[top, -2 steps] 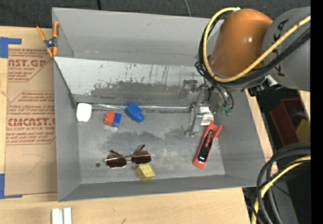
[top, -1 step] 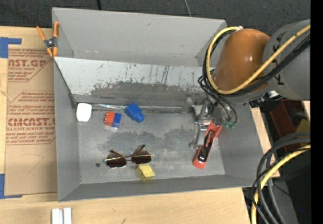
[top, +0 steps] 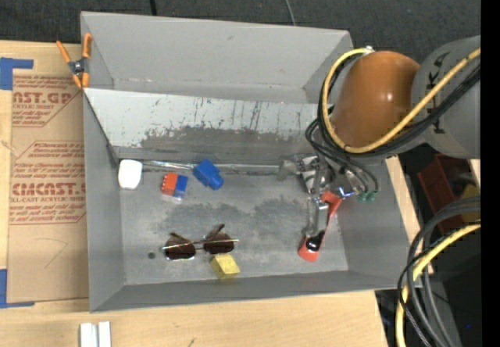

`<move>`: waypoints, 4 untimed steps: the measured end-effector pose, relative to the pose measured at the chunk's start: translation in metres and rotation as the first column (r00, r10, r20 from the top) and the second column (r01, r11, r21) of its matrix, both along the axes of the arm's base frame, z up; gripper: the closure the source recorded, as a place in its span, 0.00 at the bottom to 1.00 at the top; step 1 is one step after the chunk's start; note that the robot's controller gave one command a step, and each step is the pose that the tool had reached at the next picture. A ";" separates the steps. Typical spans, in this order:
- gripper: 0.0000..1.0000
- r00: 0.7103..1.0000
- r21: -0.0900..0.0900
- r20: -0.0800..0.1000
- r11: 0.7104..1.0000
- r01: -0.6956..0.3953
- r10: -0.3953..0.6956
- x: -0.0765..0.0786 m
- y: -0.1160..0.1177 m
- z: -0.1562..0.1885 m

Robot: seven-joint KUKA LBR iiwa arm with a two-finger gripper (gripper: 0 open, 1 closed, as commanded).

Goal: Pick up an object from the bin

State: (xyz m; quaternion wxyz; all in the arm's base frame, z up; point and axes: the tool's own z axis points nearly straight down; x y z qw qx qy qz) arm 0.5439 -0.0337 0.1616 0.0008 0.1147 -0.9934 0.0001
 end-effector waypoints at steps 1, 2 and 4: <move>0.00 0.994 0.002 0.009 0.994 0.113 -0.113 -0.007 -0.031 -0.026; 0.00 0.995 0.000 0.000 0.995 0.099 -0.099 0.012 -0.052 -0.036; 0.00 0.974 0.003 0.002 0.974 0.225 -0.225 0.001 -0.085 -0.085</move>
Offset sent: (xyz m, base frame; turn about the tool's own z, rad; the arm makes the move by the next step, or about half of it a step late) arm 0.0251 -0.0601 -0.0310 0.0674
